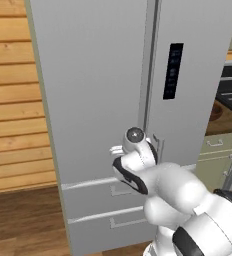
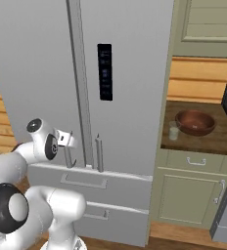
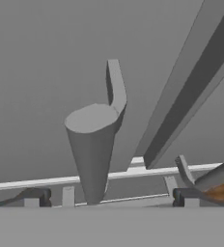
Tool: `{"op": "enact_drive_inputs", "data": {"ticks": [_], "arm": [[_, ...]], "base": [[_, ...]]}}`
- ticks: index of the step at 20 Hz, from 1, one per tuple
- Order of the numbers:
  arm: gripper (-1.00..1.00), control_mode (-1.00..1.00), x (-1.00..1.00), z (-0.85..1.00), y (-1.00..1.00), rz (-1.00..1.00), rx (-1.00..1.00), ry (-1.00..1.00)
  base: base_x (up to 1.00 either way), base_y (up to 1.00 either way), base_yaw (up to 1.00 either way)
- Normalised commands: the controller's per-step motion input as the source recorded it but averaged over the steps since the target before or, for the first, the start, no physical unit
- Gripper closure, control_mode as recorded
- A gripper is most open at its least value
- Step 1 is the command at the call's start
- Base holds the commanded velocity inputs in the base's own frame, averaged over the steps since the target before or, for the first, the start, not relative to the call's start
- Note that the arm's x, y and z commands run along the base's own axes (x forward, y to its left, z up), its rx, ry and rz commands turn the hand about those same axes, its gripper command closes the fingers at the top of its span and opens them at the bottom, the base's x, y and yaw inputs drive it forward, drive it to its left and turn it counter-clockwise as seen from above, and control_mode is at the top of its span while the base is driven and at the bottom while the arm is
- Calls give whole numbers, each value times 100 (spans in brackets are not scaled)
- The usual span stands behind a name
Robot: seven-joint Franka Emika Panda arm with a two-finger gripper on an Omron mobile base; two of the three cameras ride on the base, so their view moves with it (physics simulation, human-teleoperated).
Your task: Grab a lemon wedge from the fridge and one ice cube from the ice bowl, and put them in the glass of lemonade.
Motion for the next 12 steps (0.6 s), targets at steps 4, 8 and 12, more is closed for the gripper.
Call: {"op": "enact_drive_inputs", "data": {"ticks": [4,8,12], "arm": [[-100,-100,43,-10,1,0,-1,5],[-100,-100,20,-36,0,0,-2,1],[-100,-100,13,-30,4,0,0,0]], "base": [[0,0,0],[0,0,0],[0,0,0]]}}
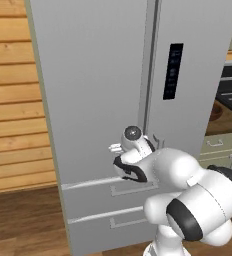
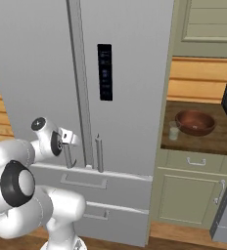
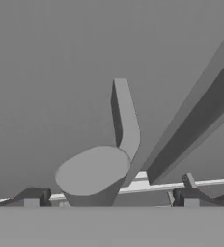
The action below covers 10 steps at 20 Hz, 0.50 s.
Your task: Grab a lemon wedge from the fridge and one ice cube from the ice bowl, and put them in the glass of lemonade.
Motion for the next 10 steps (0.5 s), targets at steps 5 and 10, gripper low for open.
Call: {"op": "enact_drive_inputs", "data": {"ticks": [5,10], "arm": [[-100,-100,15,-28,37,0,-1,0],[-100,-100,0,-2,30,0,-2,0]], "base": [[0,0,0],[0,0,0]]}}
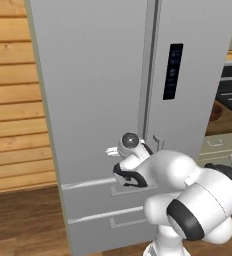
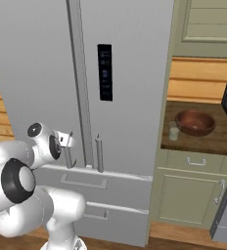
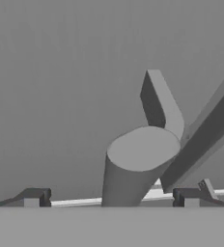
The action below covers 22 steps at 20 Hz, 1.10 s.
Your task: Grab a lemon wedge from the fridge and one ice cube from the ice bowl, and put them in the glass of lemonade.
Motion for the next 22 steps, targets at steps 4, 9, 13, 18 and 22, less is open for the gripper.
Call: {"op": "enact_drive_inputs", "data": {"ticks": [4,9,13,18,22], "arm": [[-100,-100,18,-1,5,0,0,0],[-100,-100,28,-14,-8,0,0,0],[100,-100,6,-4,0,0,0,0],[100,-100,-2,0,0,0,0,0],[100,-100,-35,2,11,3,0,0]], "base": [[0,0,0],[0,0,0],[0,0,0],[0,0,0],[0,0,0]]}}
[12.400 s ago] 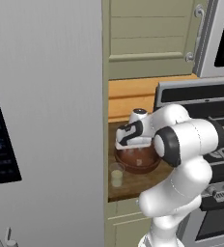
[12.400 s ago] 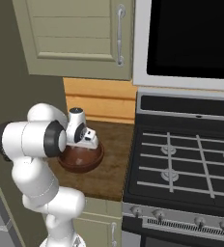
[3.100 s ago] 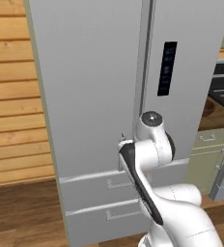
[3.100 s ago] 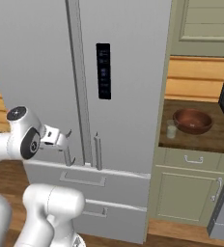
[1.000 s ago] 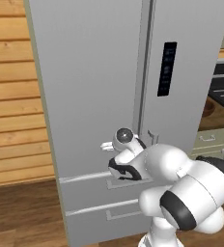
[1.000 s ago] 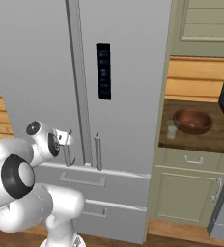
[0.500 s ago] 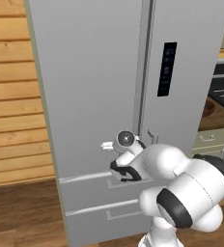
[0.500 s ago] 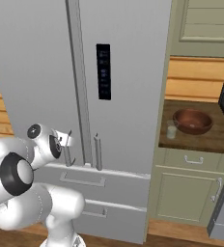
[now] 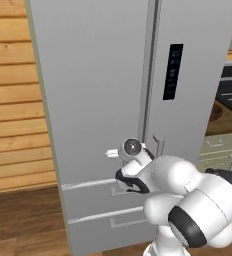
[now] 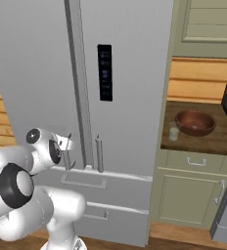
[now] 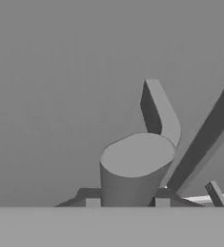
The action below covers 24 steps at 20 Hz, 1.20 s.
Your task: Grab a lemon wedge from the fridge and one ice cube from the ice bowl, and put them in the glass of lemonade.
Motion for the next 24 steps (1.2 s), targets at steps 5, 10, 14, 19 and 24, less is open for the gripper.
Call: {"op": "enact_drive_inputs", "data": {"ticks": [5,10,14,19,24], "arm": [[100,-100,-43,27,48,6,0,1],[100,-100,-63,31,81,7,0,0],[100,-100,-91,38,97,6,0,0],[-100,-100,-84,73,100,5,-3,0],[-100,-100,-98,99,43,3,-2,-2]], "base": [[0,0,0],[0,0,0],[0,0,0],[0,0,0],[0,0,0]]}}
